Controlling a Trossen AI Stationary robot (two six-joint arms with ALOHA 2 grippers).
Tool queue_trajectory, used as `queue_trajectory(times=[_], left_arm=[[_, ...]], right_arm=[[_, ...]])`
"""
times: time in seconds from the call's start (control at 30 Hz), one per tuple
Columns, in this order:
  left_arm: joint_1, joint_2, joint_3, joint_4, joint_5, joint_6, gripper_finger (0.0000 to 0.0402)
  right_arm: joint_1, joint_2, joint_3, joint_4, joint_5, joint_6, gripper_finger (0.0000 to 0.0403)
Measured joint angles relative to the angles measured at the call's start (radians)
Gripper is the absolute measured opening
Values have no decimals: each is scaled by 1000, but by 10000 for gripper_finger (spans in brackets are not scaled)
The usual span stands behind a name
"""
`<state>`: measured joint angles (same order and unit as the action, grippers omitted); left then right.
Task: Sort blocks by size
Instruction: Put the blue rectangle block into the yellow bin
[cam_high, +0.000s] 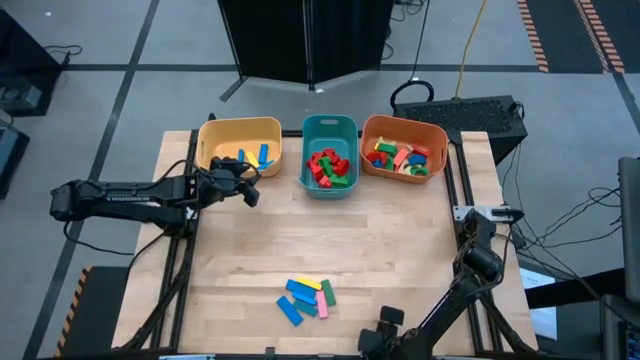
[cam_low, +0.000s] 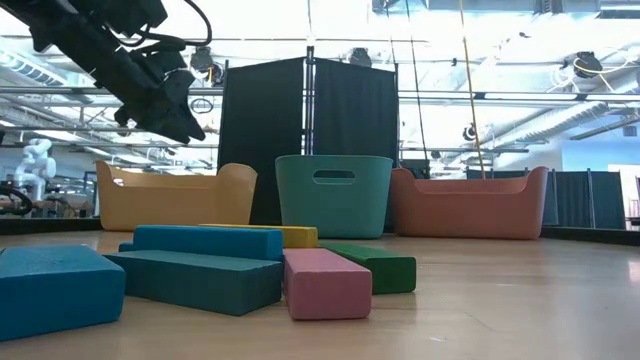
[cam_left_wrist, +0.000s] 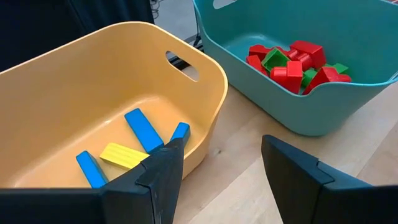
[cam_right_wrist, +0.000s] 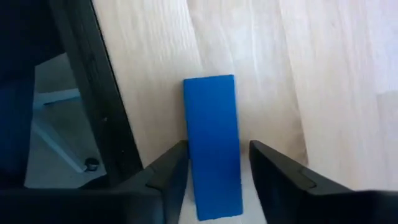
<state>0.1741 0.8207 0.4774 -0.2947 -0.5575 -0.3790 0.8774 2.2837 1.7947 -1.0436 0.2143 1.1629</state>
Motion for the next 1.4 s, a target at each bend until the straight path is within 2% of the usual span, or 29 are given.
queue_trajectory(times=[0.2,0.6,0.77,0.87,1.03,1.2,1.4], left_arm=[[-11,0,0,2,0,24,207],[-108,-28,0,55,0,140,207],[-157,-60,0,54,1,134,207],[-180,-73,0,56,37,122,207],[-201,-75,0,55,201,46,207],[-210,-75,0,77,220,-58,207],[-210,-75,0,176,280,-222,207]], right_arm=[[-38,2,-2,-19,121,-86,73],[-174,2,-2,-86,286,-332,73],[-242,2,-2,-136,409,-428,73],[-290,-1,-2,-164,488,-474,73],[-368,-10,-2,-161,609,-573,73],[-443,-44,-2,-122,658,-692,73],[-529,-118,-1,-2,671,-924,73]])
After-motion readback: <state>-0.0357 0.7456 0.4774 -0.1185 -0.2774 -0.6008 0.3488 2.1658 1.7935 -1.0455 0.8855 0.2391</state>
